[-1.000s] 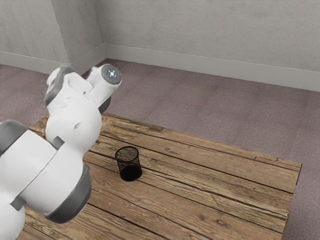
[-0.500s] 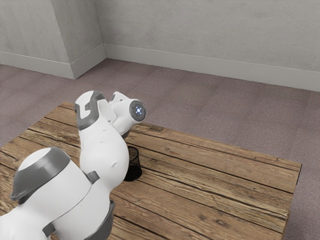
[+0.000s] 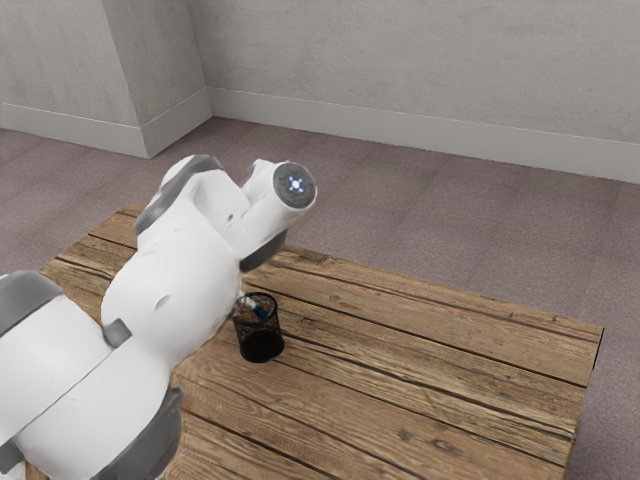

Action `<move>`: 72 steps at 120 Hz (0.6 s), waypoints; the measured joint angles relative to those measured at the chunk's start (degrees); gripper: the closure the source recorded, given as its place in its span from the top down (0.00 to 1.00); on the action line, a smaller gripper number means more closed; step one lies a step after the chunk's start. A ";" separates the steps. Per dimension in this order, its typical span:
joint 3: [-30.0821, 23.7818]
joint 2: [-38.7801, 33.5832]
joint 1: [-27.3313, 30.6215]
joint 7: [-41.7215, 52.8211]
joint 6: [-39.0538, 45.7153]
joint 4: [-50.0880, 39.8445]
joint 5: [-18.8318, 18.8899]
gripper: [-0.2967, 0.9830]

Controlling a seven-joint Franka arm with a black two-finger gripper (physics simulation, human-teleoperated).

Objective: Take the marker out of the pen holder and place it to the left of the pen holder.

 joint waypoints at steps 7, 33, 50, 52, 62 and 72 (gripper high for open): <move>0.64 4.98 -1.99 0.39 -2.14 -0.02 0.02 0.72; 1.08 42.81 -3.17 3.65 -24.78 2.73 -0.66 0.75; 13.31 49.18 -17.06 16.36 -37.75 11.43 2.07 0.76; 14.65 49.31 -17.97 18.01 -38.98 12.29 2.17 0.76; 17.85 49.54 -18.72 25.65 -44.53 15.15 2.77 0.76; 18.67 49.64 -18.25 32.48 -48.41 17.20 3.23 0.76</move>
